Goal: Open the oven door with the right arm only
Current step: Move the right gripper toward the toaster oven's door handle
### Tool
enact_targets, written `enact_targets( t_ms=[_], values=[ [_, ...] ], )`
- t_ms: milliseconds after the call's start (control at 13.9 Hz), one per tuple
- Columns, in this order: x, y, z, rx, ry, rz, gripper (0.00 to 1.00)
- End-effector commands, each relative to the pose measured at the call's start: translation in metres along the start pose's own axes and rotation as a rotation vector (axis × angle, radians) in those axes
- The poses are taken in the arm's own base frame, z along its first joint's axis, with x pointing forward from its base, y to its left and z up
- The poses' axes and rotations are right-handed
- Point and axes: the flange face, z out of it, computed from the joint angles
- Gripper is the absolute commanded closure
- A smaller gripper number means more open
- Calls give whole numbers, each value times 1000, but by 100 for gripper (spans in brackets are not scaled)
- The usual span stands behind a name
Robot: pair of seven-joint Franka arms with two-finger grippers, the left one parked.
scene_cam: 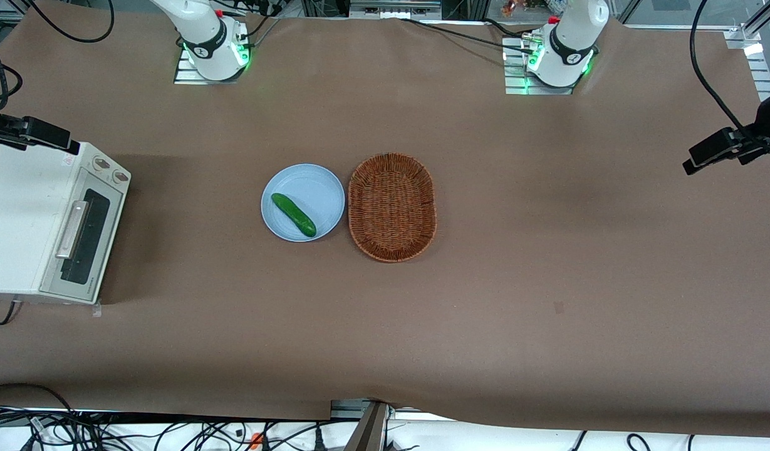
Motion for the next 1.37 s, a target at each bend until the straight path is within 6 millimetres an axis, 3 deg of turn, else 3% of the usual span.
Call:
enact_targets(
  t_ms=[0,505,865,937,1081,1297],
  values=[
    [-3,-1,12,-17,-58,-10,0],
    [22,-6,72,-55,-226,5,0],
    [52,-46,134,-302,-282,-62,1],
    [59,-46,145,-309,-288,-80,2],
    [67,-45,165,-312,-299,-94,14],
    [76,-37,193,-384,-292,-185,51]
  ],
)
